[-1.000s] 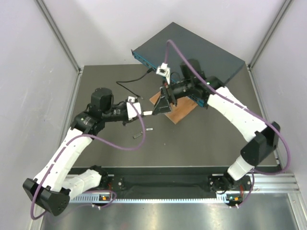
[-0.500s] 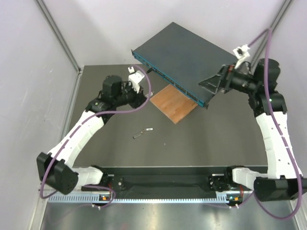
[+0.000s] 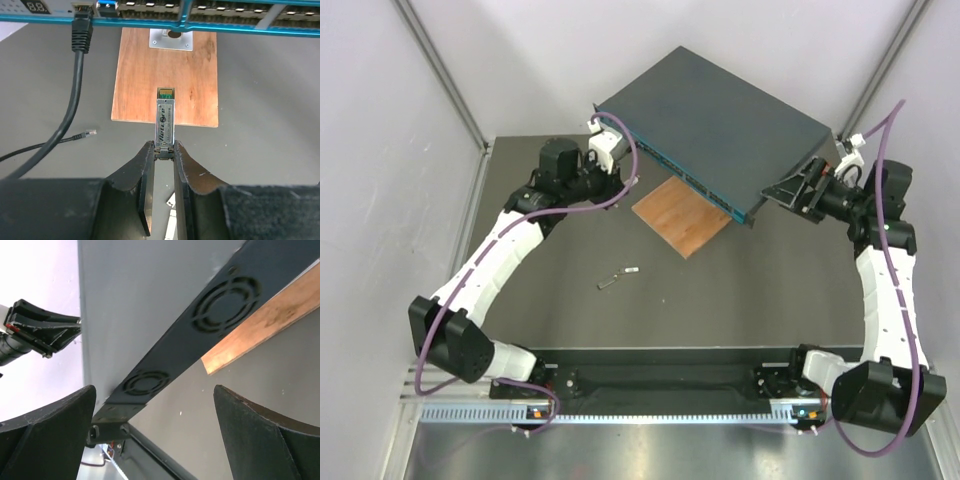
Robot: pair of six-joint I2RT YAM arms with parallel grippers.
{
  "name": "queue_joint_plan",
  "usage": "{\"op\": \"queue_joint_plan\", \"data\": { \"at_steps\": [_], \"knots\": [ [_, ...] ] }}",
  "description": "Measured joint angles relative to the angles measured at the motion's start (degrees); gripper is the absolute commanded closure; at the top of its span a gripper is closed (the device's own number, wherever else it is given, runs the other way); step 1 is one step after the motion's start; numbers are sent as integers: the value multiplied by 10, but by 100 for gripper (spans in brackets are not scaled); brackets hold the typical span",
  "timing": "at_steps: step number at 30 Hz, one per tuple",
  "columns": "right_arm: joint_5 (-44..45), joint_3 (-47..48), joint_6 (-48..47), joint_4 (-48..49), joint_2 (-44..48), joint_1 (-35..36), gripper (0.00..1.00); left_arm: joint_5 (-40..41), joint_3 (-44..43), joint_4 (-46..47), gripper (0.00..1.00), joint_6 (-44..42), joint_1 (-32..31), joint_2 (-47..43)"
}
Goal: Insert the plug into the switch port
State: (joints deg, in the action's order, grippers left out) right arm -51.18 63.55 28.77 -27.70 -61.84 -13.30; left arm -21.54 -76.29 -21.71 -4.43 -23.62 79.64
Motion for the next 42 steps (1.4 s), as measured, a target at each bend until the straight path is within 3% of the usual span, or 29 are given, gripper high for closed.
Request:
{"op": "queue_joint_plan", "data": {
  "at_steps": [15,27,33,42],
  "knots": [
    [-11,-81,132,245,-40,2,3,7,-22,7,100,0,10,62],
    [2,-89,195,279,-50,10,56,24,-64,40,100,18,14,92],
    [2,-89,214,276,-50,10,99,35,-66,55,100,28,15,100],
    [2,-89,214,276,-50,10,100,34,-72,69,100,28,15,104]
  ]
}}
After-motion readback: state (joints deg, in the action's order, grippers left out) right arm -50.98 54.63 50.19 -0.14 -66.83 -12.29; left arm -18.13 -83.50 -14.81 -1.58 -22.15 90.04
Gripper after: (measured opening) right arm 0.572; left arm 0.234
